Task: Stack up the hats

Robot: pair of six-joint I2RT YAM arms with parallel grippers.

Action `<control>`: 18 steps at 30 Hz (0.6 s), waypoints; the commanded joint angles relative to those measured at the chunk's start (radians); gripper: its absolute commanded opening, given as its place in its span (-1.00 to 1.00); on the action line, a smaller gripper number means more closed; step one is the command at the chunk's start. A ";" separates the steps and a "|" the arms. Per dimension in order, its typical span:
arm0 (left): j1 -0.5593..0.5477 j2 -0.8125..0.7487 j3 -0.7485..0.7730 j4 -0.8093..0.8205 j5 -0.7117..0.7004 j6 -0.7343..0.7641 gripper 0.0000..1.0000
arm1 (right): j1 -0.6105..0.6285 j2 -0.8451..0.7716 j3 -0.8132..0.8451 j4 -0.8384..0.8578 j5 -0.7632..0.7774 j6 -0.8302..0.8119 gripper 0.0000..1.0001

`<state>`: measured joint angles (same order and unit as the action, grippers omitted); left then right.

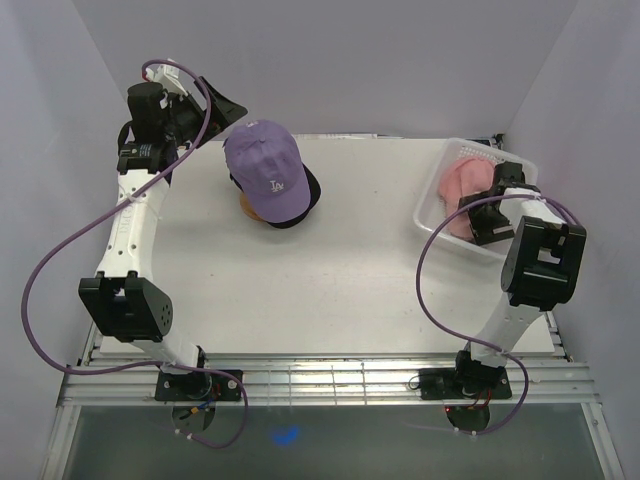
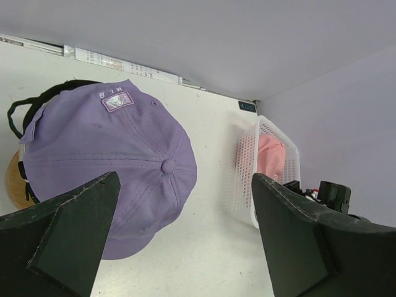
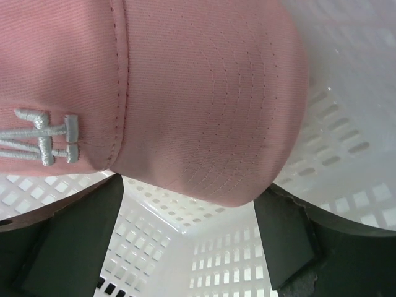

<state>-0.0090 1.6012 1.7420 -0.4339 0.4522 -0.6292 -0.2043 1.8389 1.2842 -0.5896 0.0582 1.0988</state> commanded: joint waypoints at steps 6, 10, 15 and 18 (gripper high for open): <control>-0.005 0.005 0.057 0.004 -0.010 0.010 0.96 | 0.002 -0.082 -0.173 0.264 -0.018 0.010 0.92; -0.005 0.006 0.054 0.006 -0.012 0.011 0.96 | 0.002 -0.151 -0.210 0.370 -0.009 -0.019 0.03; -0.005 -0.001 0.045 0.011 -0.012 0.013 0.96 | 0.002 -0.219 -0.272 0.482 -0.023 -0.034 -0.11; -0.005 -0.004 0.044 0.011 -0.010 0.013 0.96 | 0.002 -0.262 -0.290 0.522 -0.026 -0.034 -0.23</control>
<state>-0.0090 1.6157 1.7592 -0.4339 0.4477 -0.6285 -0.2016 1.6394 1.0027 -0.1902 0.0380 1.0737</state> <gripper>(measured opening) 0.979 0.398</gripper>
